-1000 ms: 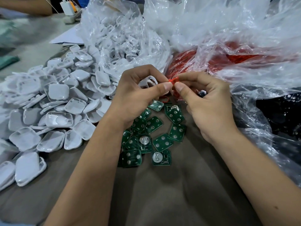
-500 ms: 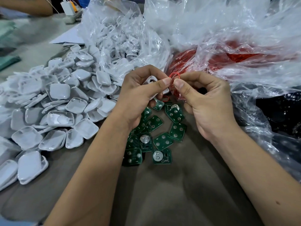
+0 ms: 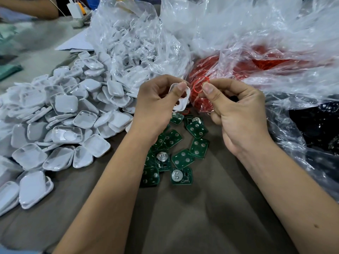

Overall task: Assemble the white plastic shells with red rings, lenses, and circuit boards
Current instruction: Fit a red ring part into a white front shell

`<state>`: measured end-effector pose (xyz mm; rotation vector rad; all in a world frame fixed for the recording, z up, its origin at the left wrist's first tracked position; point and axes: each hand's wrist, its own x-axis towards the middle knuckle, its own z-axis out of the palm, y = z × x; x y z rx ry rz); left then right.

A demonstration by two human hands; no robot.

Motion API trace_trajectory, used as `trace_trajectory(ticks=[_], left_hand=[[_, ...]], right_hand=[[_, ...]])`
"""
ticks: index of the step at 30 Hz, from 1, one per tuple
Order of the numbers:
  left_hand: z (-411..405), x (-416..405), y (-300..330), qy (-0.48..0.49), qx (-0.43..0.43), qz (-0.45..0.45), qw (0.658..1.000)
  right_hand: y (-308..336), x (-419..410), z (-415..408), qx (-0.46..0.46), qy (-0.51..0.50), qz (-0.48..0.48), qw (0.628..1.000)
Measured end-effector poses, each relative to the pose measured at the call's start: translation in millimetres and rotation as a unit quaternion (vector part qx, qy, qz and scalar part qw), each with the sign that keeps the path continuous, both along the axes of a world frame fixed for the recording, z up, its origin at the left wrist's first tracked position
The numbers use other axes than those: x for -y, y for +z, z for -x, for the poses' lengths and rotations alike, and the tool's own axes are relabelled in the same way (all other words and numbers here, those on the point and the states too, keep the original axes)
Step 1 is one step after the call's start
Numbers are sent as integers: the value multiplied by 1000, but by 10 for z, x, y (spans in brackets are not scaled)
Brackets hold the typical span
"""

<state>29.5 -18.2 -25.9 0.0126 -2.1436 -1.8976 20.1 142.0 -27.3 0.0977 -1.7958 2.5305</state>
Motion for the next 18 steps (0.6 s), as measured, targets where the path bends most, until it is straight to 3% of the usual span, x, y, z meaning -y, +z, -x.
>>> trace_trajectory(ticks=[5,13,18], left_hand=[[-11,-5,6,4,42,4,999],[-44,23,103,-54,109,-195,973],[-29,72,110,-60,109,-178,976]], right_hand=[[-9,-2,4,8,8,-1,1000],[-19,-7,3,7,58,13,998],[-23,-13,8,23,50,4,998]])
